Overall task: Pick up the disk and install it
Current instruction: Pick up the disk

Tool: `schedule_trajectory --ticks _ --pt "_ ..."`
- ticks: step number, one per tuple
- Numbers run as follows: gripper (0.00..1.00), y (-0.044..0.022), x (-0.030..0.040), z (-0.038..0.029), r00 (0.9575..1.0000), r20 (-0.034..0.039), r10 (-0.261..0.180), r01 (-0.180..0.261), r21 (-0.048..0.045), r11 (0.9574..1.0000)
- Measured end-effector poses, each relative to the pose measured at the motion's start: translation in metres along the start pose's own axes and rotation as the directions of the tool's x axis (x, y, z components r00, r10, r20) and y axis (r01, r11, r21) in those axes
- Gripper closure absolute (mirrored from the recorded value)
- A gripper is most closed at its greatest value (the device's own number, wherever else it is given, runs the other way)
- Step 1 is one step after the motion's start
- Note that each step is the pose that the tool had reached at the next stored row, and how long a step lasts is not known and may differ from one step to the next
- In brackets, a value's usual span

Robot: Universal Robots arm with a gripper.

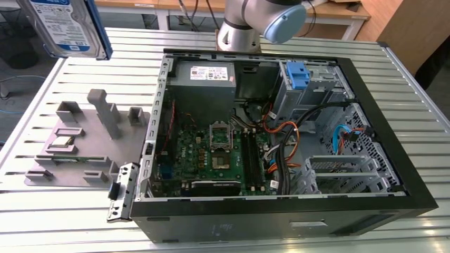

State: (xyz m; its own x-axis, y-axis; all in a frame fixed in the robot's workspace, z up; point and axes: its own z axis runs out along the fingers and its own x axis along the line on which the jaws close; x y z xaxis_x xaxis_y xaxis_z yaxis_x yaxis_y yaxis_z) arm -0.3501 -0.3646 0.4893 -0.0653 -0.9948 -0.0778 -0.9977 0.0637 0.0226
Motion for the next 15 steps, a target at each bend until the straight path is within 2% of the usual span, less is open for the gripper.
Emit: schedule_trajectory --ticks 15 --pt "0.65 -0.0411 -0.0027 -0.0007 1.0000 0.0000 0.000 0.000 0.0000 1.0000"
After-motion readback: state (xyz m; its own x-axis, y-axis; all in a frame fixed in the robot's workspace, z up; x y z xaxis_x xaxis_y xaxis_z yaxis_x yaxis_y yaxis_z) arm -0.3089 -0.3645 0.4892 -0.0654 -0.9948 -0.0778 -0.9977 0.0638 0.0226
